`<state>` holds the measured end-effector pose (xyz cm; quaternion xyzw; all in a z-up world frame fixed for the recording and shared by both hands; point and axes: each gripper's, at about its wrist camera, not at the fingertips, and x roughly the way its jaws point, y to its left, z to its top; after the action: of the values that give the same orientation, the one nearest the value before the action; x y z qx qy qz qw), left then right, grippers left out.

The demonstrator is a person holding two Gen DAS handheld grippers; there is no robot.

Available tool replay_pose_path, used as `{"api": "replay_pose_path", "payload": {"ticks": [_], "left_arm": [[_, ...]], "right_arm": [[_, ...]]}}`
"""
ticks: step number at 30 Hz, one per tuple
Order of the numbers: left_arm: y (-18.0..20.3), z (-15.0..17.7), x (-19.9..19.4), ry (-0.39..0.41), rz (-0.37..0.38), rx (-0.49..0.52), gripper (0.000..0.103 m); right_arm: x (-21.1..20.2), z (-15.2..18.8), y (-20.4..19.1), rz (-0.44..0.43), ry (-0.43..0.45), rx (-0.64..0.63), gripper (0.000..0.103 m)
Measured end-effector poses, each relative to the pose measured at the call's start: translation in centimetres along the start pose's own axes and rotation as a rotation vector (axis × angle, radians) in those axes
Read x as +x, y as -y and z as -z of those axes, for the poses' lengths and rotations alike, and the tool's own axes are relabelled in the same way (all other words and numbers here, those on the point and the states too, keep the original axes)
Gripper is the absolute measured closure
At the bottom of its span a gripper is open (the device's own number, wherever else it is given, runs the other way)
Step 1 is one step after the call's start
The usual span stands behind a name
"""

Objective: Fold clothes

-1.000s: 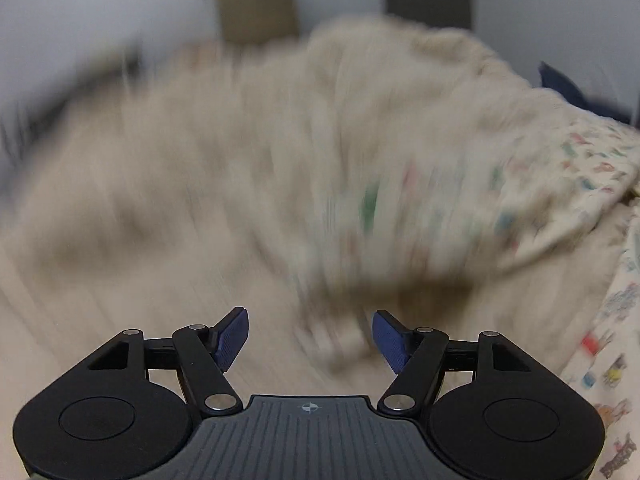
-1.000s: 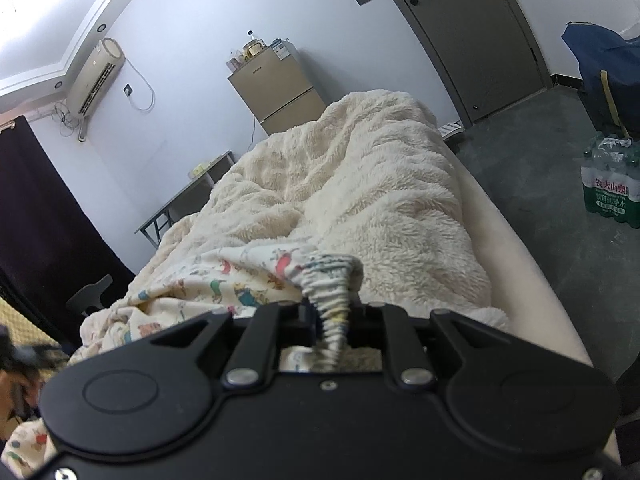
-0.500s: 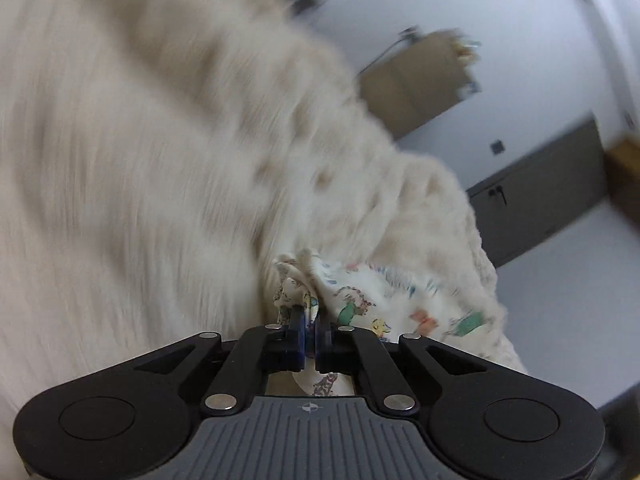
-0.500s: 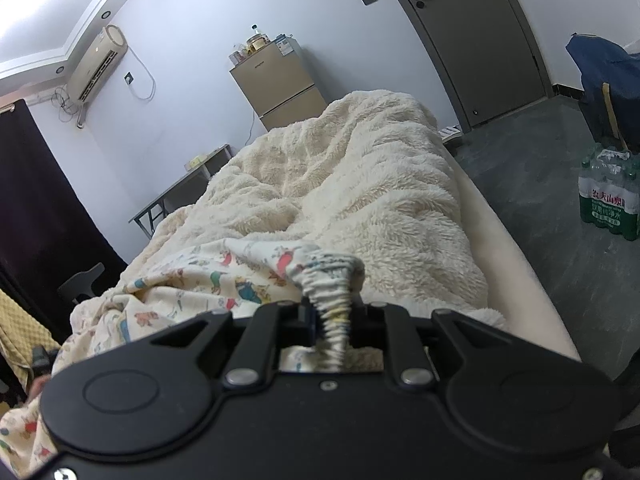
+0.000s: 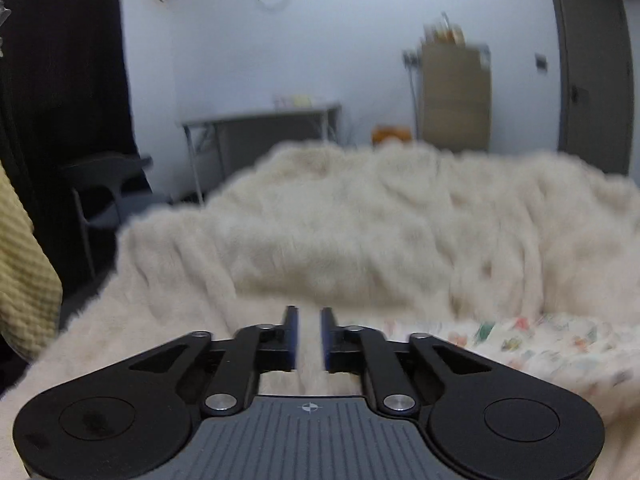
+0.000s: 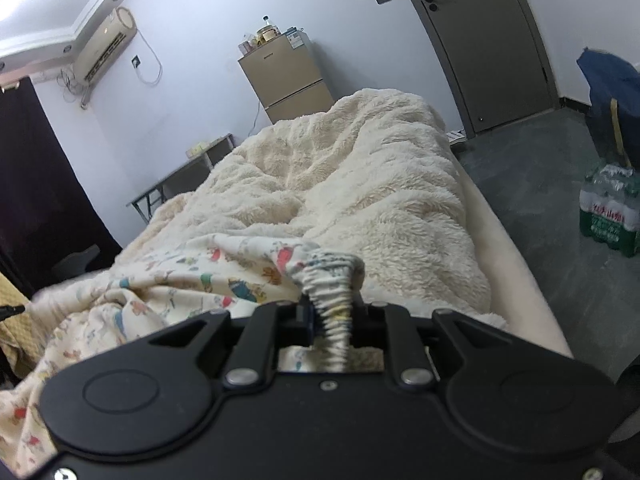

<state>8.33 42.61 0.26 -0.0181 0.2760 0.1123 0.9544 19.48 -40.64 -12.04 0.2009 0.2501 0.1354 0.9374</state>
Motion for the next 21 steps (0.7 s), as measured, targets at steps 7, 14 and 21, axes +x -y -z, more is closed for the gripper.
{"api": "replay_pose_path", "payload": {"ticks": [7, 14, 21], "left_arm": [[1.1, 2.6, 2.5, -0.061, 0.158, -0.027, 0.069], [7.0, 1.8, 6.3, -0.270, 0.293, -0.086, 0.044], [12.7, 3.0, 11.2, -0.518, 0.416, -0.296, 0.038]], "right_arm": [[-0.3, -0.8, -0.3, 0.001, 0.005, -0.025, 0.087], [-0.9, -1.9, -0.5, -0.002, 0.003, -0.064, 0.081], [-0.8, -2.8, -1.1, -0.026, -0.017, -0.105, 0.066]]}}
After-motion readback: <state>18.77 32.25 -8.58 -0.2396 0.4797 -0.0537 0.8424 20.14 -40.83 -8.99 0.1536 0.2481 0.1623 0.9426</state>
